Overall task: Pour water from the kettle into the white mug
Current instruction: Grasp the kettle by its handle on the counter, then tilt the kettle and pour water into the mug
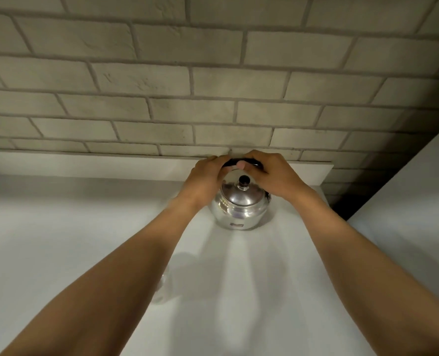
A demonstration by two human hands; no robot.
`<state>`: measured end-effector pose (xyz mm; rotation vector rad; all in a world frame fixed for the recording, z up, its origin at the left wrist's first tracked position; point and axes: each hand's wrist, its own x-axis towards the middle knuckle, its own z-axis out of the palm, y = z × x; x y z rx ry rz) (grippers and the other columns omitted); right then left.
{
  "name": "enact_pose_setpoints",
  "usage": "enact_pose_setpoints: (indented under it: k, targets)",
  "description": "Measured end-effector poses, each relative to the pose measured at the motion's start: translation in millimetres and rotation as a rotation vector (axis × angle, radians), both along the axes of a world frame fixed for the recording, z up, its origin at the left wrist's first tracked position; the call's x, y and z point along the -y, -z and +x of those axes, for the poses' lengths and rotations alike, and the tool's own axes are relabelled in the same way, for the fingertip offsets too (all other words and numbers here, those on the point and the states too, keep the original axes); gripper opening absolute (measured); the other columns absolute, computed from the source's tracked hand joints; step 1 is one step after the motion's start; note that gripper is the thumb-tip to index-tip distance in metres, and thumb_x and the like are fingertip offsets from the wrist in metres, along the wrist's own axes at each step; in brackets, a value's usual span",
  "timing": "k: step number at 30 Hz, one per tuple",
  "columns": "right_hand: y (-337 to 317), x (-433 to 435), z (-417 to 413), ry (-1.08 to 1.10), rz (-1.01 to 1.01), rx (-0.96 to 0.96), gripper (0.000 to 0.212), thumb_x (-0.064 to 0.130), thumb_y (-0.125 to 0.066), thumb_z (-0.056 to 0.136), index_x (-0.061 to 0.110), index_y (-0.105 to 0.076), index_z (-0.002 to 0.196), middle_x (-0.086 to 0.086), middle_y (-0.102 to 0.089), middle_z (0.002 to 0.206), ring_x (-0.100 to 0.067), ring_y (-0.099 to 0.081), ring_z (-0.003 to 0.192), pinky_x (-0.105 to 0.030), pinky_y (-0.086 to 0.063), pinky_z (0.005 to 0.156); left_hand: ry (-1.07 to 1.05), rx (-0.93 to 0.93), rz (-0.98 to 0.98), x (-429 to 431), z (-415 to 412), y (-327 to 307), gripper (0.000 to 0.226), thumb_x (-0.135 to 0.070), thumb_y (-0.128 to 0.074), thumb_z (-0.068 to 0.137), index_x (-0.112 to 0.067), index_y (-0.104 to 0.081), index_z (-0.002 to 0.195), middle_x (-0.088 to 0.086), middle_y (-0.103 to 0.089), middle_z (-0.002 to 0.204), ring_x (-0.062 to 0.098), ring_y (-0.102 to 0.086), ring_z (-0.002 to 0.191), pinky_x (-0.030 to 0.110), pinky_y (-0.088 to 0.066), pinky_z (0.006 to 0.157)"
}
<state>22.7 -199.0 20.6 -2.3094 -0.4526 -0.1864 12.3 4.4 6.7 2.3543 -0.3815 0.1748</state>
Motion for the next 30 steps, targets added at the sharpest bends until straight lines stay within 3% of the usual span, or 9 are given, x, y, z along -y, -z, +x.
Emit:
enact_pose_setpoints:
  k: [4, 8, 13, 16, 19, 23, 25, 28, 30]
  targets:
    - [-15, -6, -36, 0.016, 0.029, 0.036, 0.021, 0.053, -0.06, 0.095, 0.04, -0.074, 0.102, 0.024, -0.075, 0.089, 0.001, -0.068, 0.083, -0.012, -0.045, 0.068, -0.004, 0.097, -0.019, -5, -44, -21, 0.026, -0.02, -0.058, 0.105, -0.02, -0.067, 0.129, 0.005, -0.071, 0.112, 0.018, -0.063, 0.093, 0.018, -0.045, 0.079]
    - [-21, -13, -82, 0.016, 0.02, 0.093, 0.023, 0.056, -0.06, 0.094, 0.039, -0.075, 0.1, 0.026, -0.074, 0.089, 0.0, -0.068, 0.083, -0.011, -0.043, 0.068, -0.059, 0.209, -0.047, -15, -108, -26, 0.041, -0.027, -0.065, 0.101, -0.016, -0.057, 0.14, 0.008, -0.06, 0.13, 0.028, -0.063, 0.112, 0.037, -0.054, 0.089]
    - [-21, -18, -135, 0.019, 0.013, 0.095, 0.028, 0.06, -0.06, 0.093, 0.039, -0.075, 0.102, 0.018, -0.076, 0.085, -0.008, -0.07, 0.078, -0.02, -0.05, 0.069, -0.007, 0.436, 0.134, -27, -200, 4, 0.036, -0.04, -0.068, 0.097, -0.021, -0.067, 0.127, 0.0, -0.062, 0.127, 0.024, -0.056, 0.113, 0.036, -0.055, 0.077]
    - [-20, -23, -161, 0.02, 0.001, 0.102, 0.028, 0.059, -0.06, 0.093, 0.038, -0.076, 0.102, 0.026, -0.073, 0.082, -0.003, -0.068, 0.075, -0.012, -0.045, 0.063, 0.033, 0.409, 0.227, -27, -231, 25, 0.045, -0.041, -0.071, 0.096, -0.018, -0.067, 0.134, 0.004, -0.065, 0.136, 0.031, -0.059, 0.114, 0.047, -0.055, 0.088]
    - [-24, -28, -182, 0.032, -0.004, 0.104, 0.028, 0.058, -0.059, 0.093, 0.037, -0.076, 0.101, 0.029, -0.072, 0.085, -0.002, -0.068, 0.078, -0.011, -0.045, 0.064, 0.034, 0.309, 0.275, -27, -250, 35, 0.054, -0.048, -0.06, 0.101, -0.022, -0.055, 0.147, 0.003, -0.054, 0.152, 0.035, -0.055, 0.127, 0.051, -0.051, 0.097]
    - [-36, -33, -203, 0.022, -0.03, 0.117, 0.028, 0.054, -0.062, 0.095, 0.033, -0.078, 0.105, 0.023, -0.075, 0.086, 0.0, -0.069, 0.081, -0.011, -0.048, 0.066, 0.048, 0.32, 0.155, -25, -266, 35, 0.052, -0.041, -0.06, 0.101, -0.017, -0.056, 0.147, 0.009, -0.054, 0.152, 0.024, -0.042, 0.139, 0.044, -0.039, 0.115]
    - [-44, -36, -208, 0.015, -0.042, 0.112, 0.025, 0.048, -0.064, 0.097, 0.03, -0.079, 0.106, 0.015, -0.077, 0.084, -0.004, -0.069, 0.081, -0.014, -0.05, 0.067, 0.028, 0.356, 0.067, -25, -271, 32, 0.05, -0.033, -0.067, 0.098, -0.012, -0.061, 0.142, 0.013, -0.059, 0.147, 0.025, -0.045, 0.137, 0.037, -0.037, 0.114]
    - [-60, -44, -211, -0.02, -0.098, 0.131, 0.025, 0.044, -0.064, 0.099, 0.026, -0.079, 0.107, 0.012, -0.078, 0.088, -0.005, -0.069, 0.085, -0.011, -0.048, 0.07, 0.02, 0.329, 0.009, -27, -276, 28, 0.049, -0.028, -0.069, 0.098, -0.011, -0.061, 0.142, 0.014, -0.058, 0.147, 0.035, -0.053, 0.137, 0.044, -0.045, 0.112]
    - [-70, -52, -211, -0.052, -0.16, 0.137, 0.027, 0.045, -0.063, 0.1, 0.026, -0.079, 0.108, 0.013, -0.078, 0.093, -0.007, -0.069, 0.086, -0.02, -0.052, 0.076, 0.011, 0.325, -0.026, -28, -278, 25, 0.048, -0.026, -0.07, 0.097, -0.009, -0.061, 0.141, 0.015, -0.058, 0.146, 0.037, -0.055, 0.135, 0.045, -0.048, 0.11]
